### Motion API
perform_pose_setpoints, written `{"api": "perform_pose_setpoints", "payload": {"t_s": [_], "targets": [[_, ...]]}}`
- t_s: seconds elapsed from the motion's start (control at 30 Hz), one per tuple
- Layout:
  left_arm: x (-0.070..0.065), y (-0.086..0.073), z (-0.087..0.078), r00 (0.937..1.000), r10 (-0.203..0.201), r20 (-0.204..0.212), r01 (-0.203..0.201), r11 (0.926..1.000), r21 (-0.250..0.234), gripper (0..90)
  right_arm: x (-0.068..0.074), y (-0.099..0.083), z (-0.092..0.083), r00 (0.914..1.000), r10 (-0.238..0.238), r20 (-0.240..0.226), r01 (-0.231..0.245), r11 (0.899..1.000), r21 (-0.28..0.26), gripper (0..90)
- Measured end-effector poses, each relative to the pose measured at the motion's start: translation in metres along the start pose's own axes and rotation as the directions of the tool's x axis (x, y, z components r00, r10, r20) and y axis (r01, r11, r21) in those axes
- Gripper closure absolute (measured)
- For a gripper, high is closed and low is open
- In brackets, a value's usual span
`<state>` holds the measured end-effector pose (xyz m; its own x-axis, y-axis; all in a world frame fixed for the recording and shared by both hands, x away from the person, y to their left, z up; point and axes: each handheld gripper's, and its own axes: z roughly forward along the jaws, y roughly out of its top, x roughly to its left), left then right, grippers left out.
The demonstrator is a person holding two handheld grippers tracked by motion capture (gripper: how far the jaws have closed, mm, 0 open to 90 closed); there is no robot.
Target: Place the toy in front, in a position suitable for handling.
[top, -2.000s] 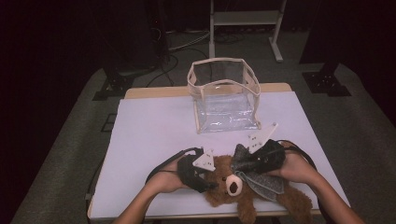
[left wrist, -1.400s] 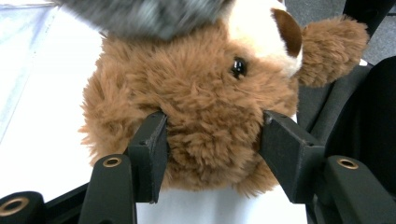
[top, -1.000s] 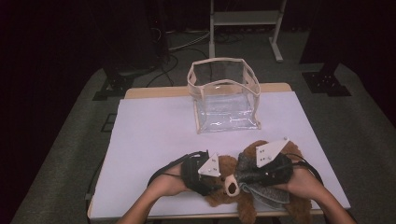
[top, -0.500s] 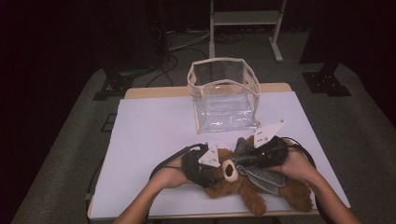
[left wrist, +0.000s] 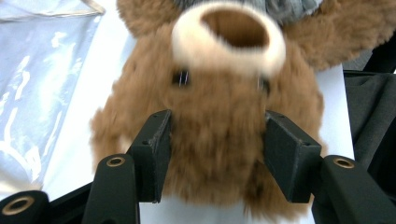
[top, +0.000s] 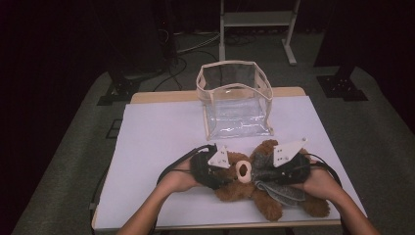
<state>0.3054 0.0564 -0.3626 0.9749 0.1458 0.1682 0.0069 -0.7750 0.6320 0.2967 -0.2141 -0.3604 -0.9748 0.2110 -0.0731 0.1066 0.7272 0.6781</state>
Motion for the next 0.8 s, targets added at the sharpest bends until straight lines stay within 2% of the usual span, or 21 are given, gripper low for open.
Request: {"api": "perform_pose_setpoints", "payload": {"t_s": [0.07,0.2,0.27,0.37,0.47,0.57,0.63,0.7,0.8], "targets": [[0.000,-0.003,-0.002,1.0000,-0.007,0.003,0.007,1.0000,-0.003,44.0,-0.002,-0.001,-0.001,0.9998,0.006,0.017,-0.006,1.000,-0.006,75.6],[-0.002,-0.004,0.010,1.0000,-0.001,-0.001,0.001,0.9997,0.026,44.6,-0.005,0.010,0.006,0.9992,-0.018,0.035,0.017,1.000,0.017,75.5],[0.001,-0.004,0.014,0.9998,-0.018,0.000,0.018,0.9996,0.021,46.3,-0.003,0.018,0.006,0.9994,-0.026,0.025,0.025,1.000,0.008,75.5],[0.006,-0.004,0.015,0.9991,-0.043,-0.006,0.043,0.9990,0.013,46.9,0.002,0.026,0.006,0.9992,-0.040,-0.002,0.040,0.998,-0.038,75.5],[0.010,-0.001,0.017,0.9987,-0.048,-0.017,0.049,0.9986,0.022,47.0,0.005,0.030,0.011,0.9982,-0.060,-0.002,0.060,0.997,-0.037,75.6],[0.011,-0.003,0.015,0.9979,-0.062,-0.017,0.062,0.9980,0.013,46.9,0.003,0.024,0.013,0.9985,-0.051,0.016,0.052,0.999,-0.005,75.6],[0.011,-0.004,0.012,0.9975,-0.070,-0.008,0.070,0.9975,-0.003,47.6,0.002,0.013,0.013,0.9980,-0.053,0.033,0.051,0.997,0.056,75.7],[0.011,-0.004,0.012,0.9975,-0.071,-0.003,0.071,0.9975,-0.010,47.9,0.003,0.005,0.009,0.9993,-0.029,0.023,0.028,0.999,0.033,75.7],[0.011,-0.001,0.016,0.9981,-0.060,-0.011,0.060,0.9981,0.011,47.9,0.008,0.007,0.005,0.9994,-0.029,0.019,0.029,0.999,0.017,75.6]]}}
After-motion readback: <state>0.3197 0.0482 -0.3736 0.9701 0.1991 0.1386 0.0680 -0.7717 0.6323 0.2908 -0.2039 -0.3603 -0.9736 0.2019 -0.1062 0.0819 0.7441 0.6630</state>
